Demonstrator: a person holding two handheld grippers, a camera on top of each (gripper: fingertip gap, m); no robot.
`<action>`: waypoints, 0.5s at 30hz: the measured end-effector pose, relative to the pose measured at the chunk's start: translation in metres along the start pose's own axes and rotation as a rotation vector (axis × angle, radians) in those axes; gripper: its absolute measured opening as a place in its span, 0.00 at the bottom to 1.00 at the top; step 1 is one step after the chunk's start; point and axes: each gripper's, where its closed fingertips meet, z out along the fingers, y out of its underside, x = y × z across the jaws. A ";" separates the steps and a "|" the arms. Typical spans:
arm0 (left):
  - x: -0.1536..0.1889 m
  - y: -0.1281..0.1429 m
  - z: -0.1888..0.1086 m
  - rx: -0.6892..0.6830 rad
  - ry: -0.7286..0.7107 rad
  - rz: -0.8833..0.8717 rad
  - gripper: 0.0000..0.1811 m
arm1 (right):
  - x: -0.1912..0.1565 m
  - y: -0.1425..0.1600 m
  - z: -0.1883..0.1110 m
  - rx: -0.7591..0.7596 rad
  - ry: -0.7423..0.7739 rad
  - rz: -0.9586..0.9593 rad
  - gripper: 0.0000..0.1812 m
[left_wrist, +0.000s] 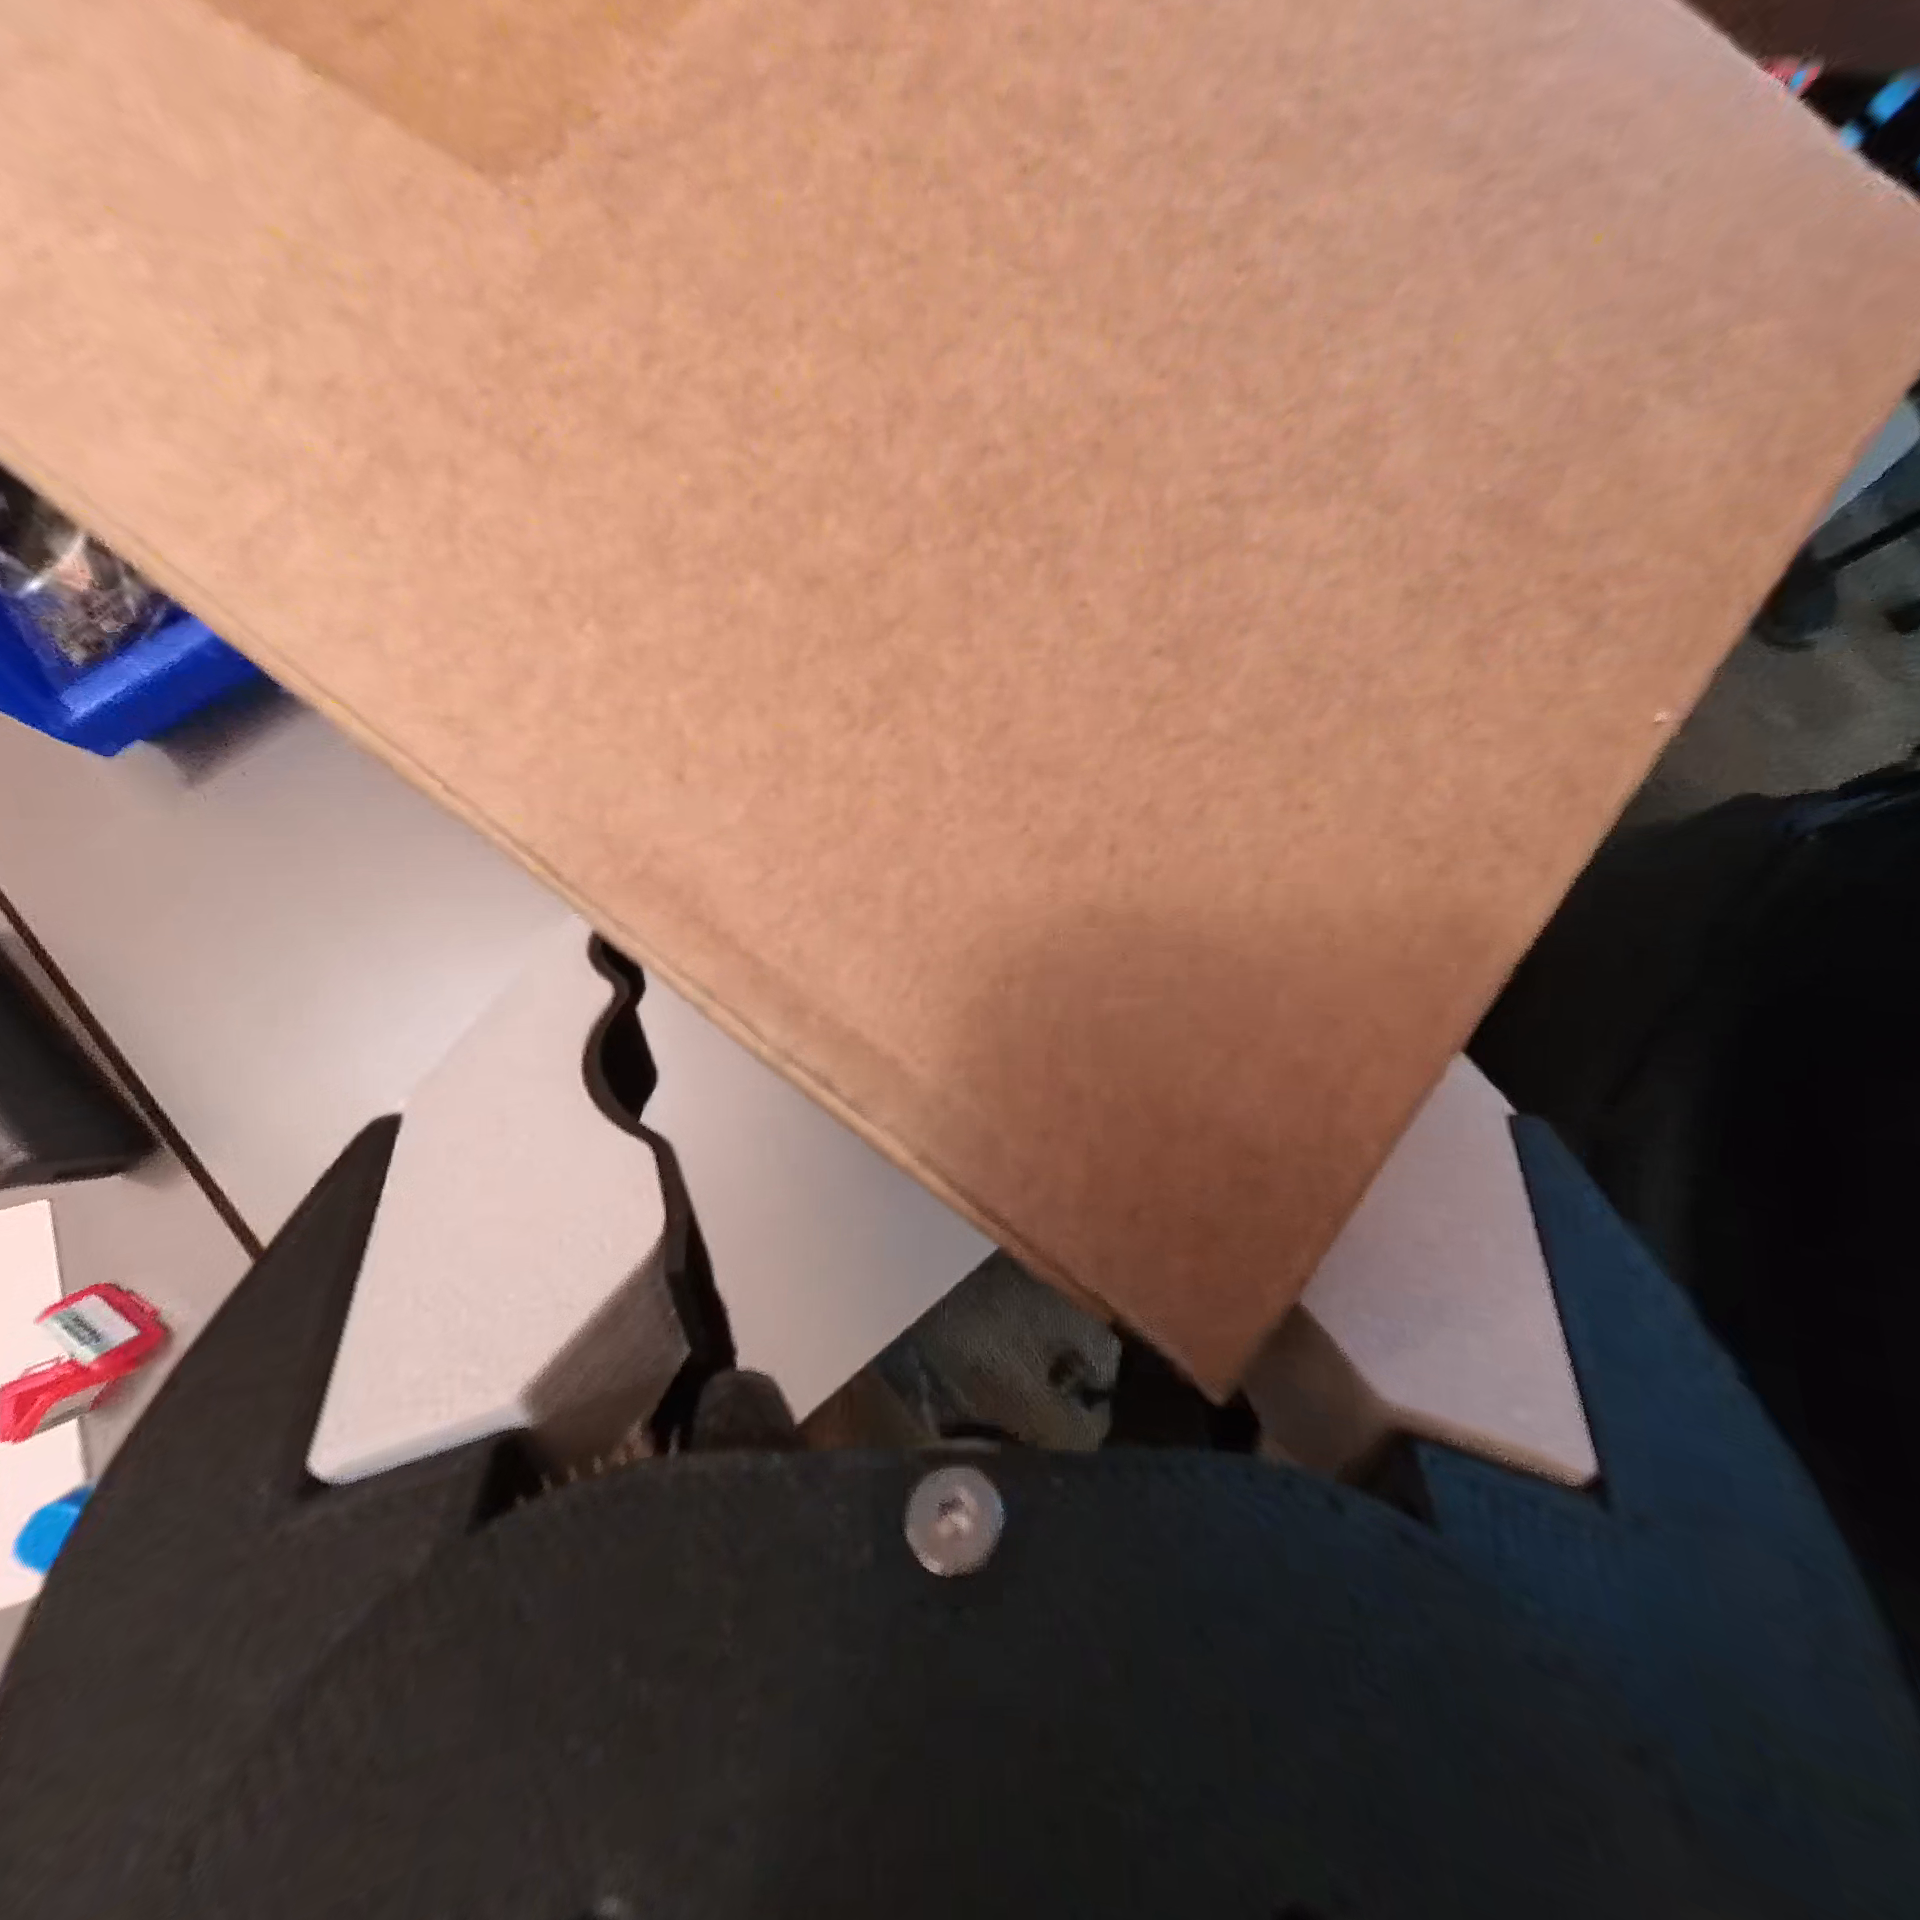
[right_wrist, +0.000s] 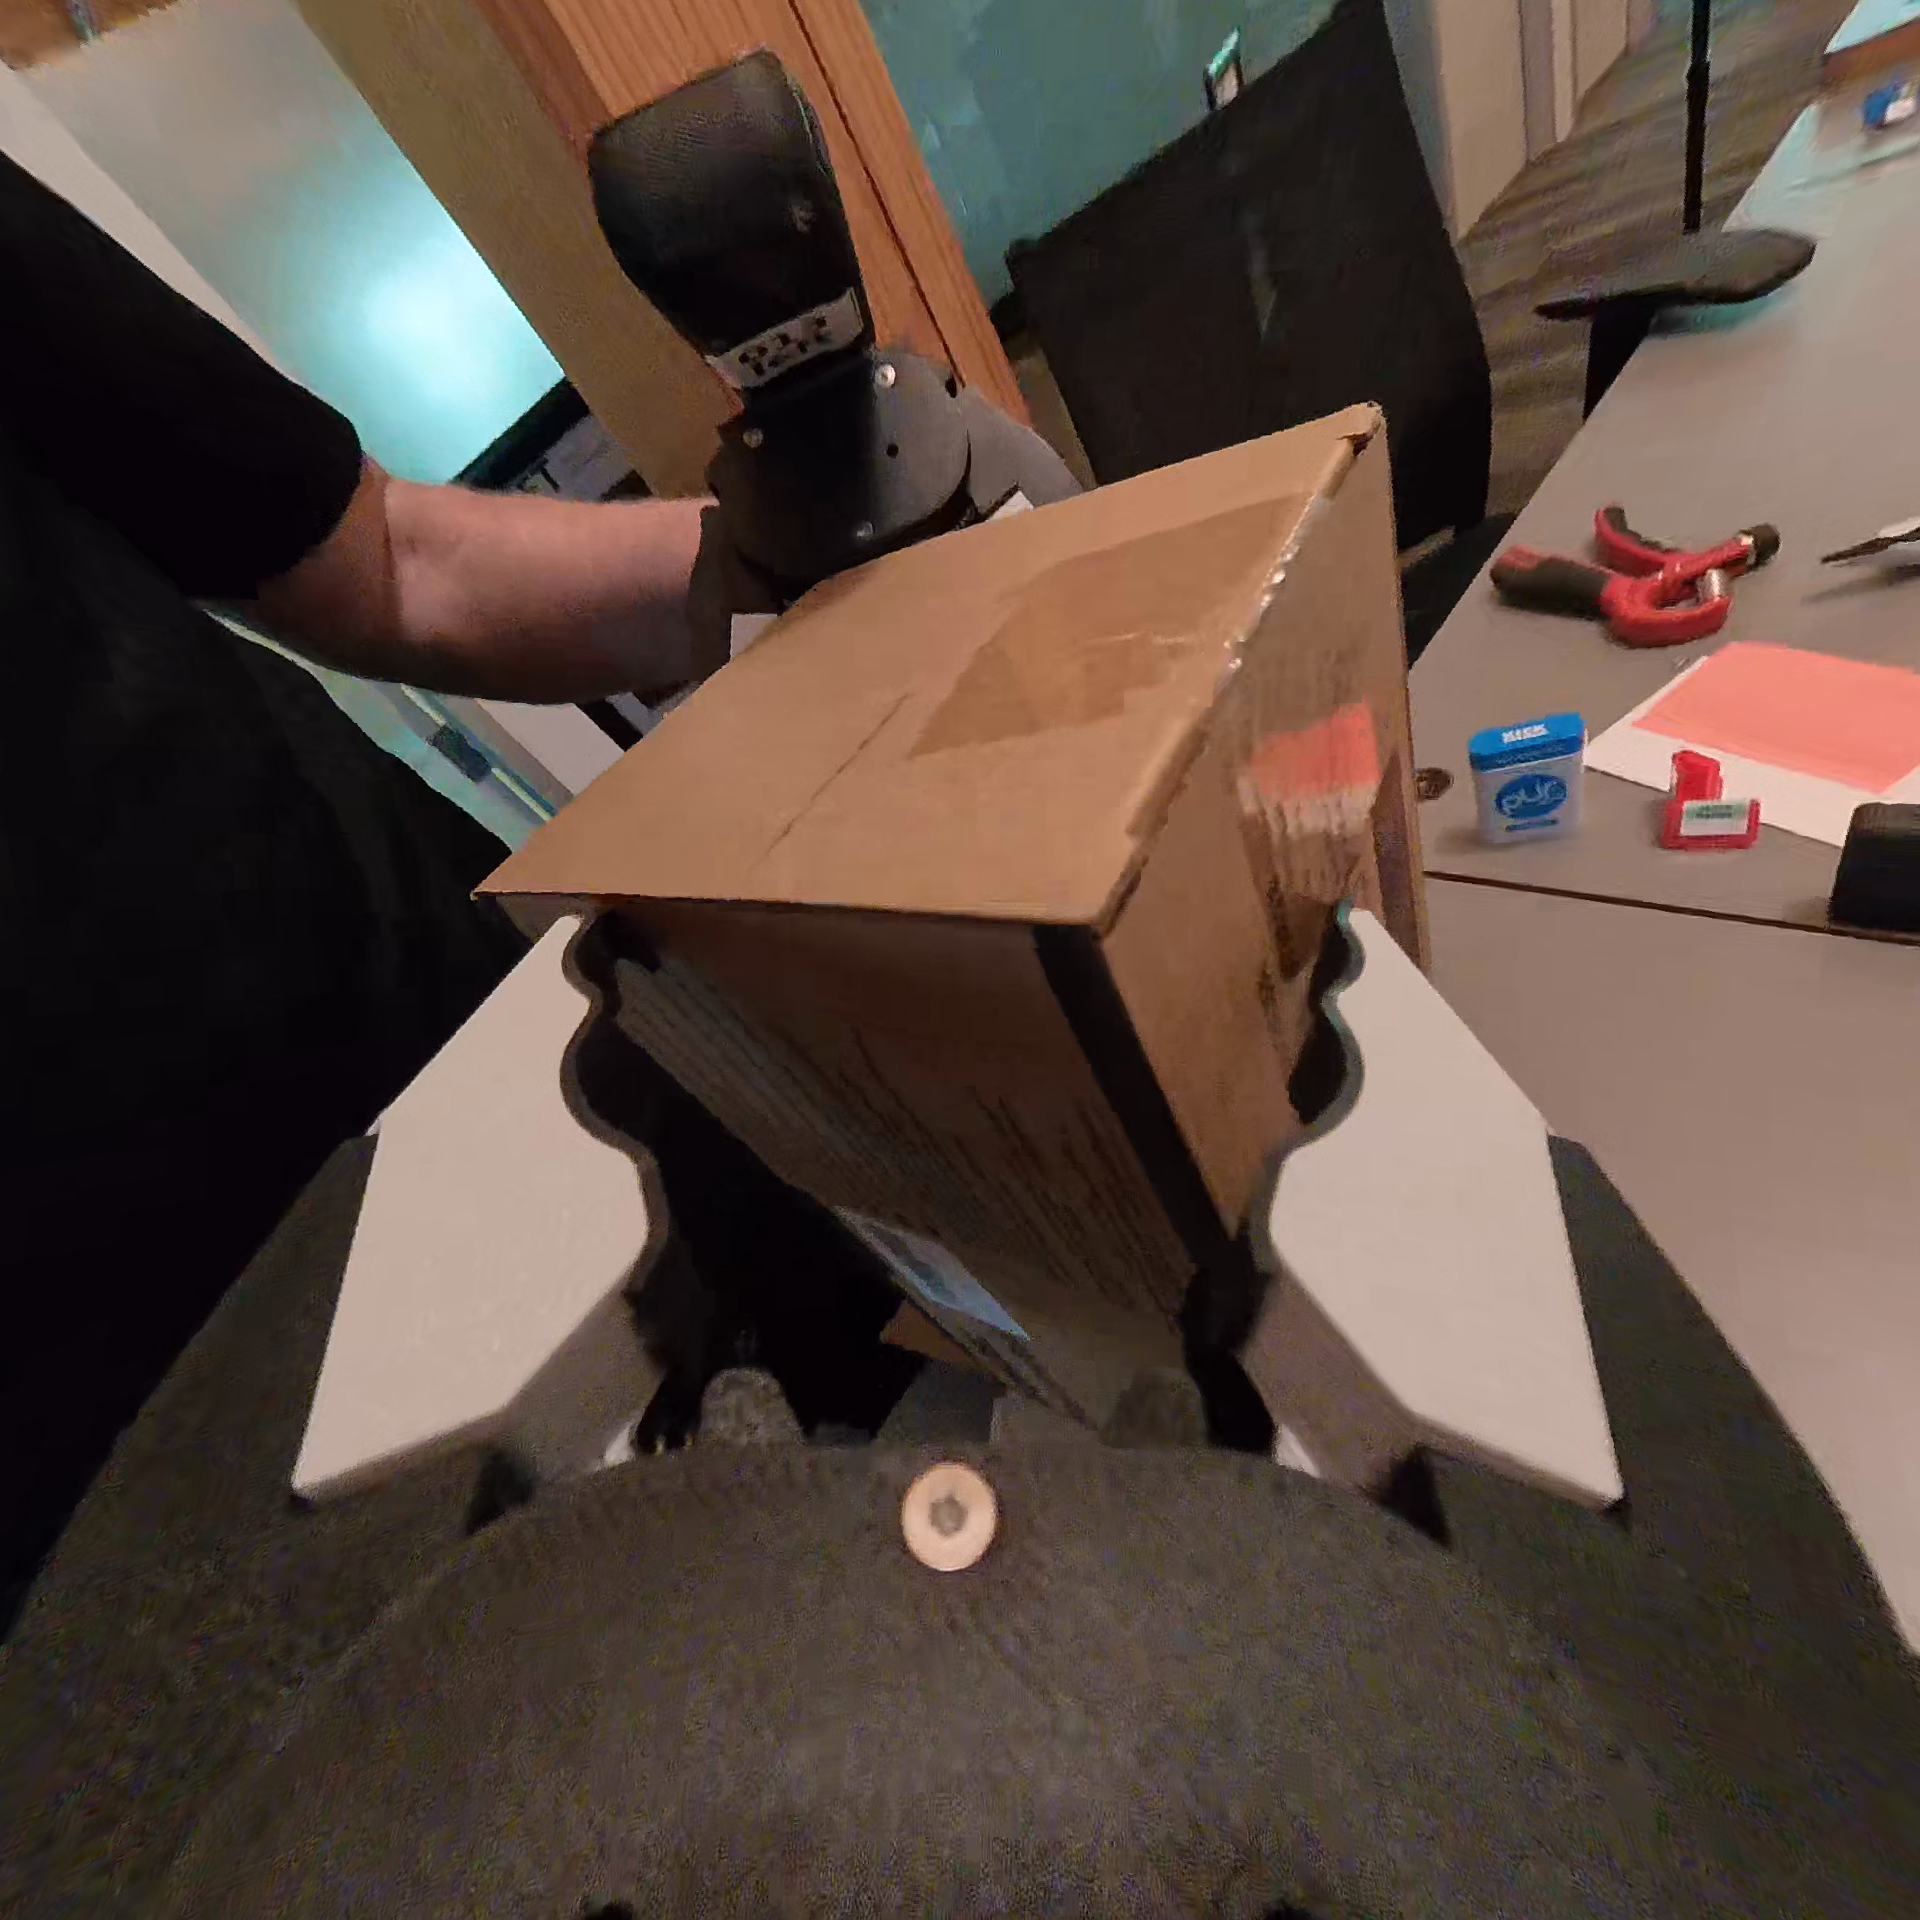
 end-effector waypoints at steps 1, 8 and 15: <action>0.003 -0.002 -0.003 -0.010 -0.004 0.016 0.65 | -0.007 -0.003 -0.001 -0.036 0.012 -0.033 0.71; 0.006 -0.024 -0.022 0.013 -0.002 0.047 0.65 | -0.017 -0.030 -0.009 0.067 0.012 -0.062 0.72; 0.011 -0.029 -0.028 -0.016 0.009 0.088 0.65 | -0.028 -0.035 -0.012 0.070 0.032 -0.071 0.72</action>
